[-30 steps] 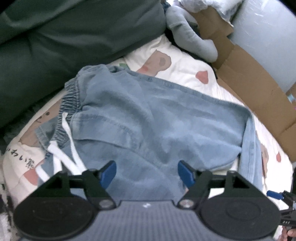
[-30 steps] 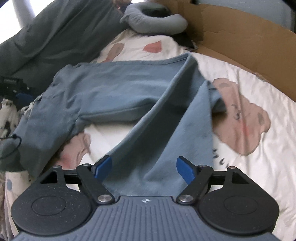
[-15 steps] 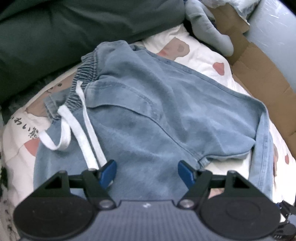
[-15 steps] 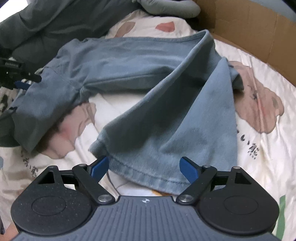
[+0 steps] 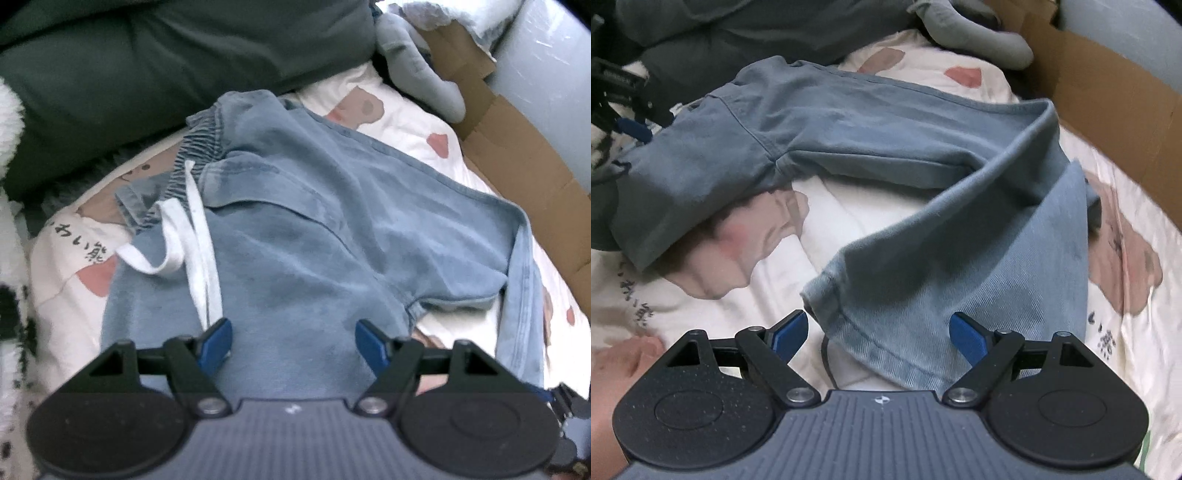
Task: Fold clothes
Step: 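Grasp a pant leg cuff with the right gripper and lift it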
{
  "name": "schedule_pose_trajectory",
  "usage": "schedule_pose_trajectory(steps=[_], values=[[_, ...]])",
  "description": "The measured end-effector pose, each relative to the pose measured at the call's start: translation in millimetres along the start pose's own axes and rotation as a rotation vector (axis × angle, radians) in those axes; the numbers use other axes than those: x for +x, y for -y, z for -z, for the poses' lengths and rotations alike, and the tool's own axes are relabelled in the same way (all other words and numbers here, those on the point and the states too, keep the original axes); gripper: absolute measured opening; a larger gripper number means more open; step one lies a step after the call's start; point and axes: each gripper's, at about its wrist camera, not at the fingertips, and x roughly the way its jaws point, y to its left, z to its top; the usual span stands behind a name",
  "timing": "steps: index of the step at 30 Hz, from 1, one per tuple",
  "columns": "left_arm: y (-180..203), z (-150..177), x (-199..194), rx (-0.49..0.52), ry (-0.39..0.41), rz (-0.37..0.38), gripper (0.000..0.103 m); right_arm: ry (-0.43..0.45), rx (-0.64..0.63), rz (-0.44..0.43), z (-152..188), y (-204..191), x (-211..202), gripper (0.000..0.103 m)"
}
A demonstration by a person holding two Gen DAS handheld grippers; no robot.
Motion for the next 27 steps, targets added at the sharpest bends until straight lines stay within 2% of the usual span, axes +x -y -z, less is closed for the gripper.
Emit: schedule_pose_trajectory(steps=[2, 4, 5, 6, 7, 8, 11, 12, 17, 27], values=[[-5, 4, -8, 0.008, 0.007, -0.015, 0.077, -0.009, -0.005, 0.008, 1, -3, 6, 0.088], [-13, 9, -13, -0.028, 0.012, -0.024, 0.078, -0.009, -0.021, 0.019, 3, -6, 11, 0.087], [-18, 12, -13, -0.055, 0.007, -0.022, 0.078, -0.002, -0.029, 0.022, 4, -6, 12, 0.082], [-21, 13, -13, -0.077, 0.001, -0.018, 0.078, 0.004, -0.022, 0.018, 4, -2, 12, 0.071], [-23, 14, -13, -0.088, -0.001, -0.017, 0.078, 0.009, -0.010, 0.011, 4, 2, 11, 0.068], [-24, 15, -13, -0.092, 0.000, -0.018, 0.078, 0.011, 0.005, 0.012, 4, 7, 9, 0.061], [-23, 14, -12, -0.089, 0.002, -0.027, 0.078, 0.013, 0.055, 0.022, 1, 24, 1, 0.016], [-22, 13, -11, -0.088, 0.001, -0.031, 0.078, 0.019, 0.080, 0.027, 0, 32, -3, 0.012], [-15, 13, -6, -0.072, -0.005, -0.053, 0.078, 0.070, 0.145, 0.091, 0, 77, -28, 0.008], [-4, 8, -2, -0.049, -0.011, -0.090, 0.078, 0.098, 0.238, 0.242, 10, 172, -50, 0.006]])
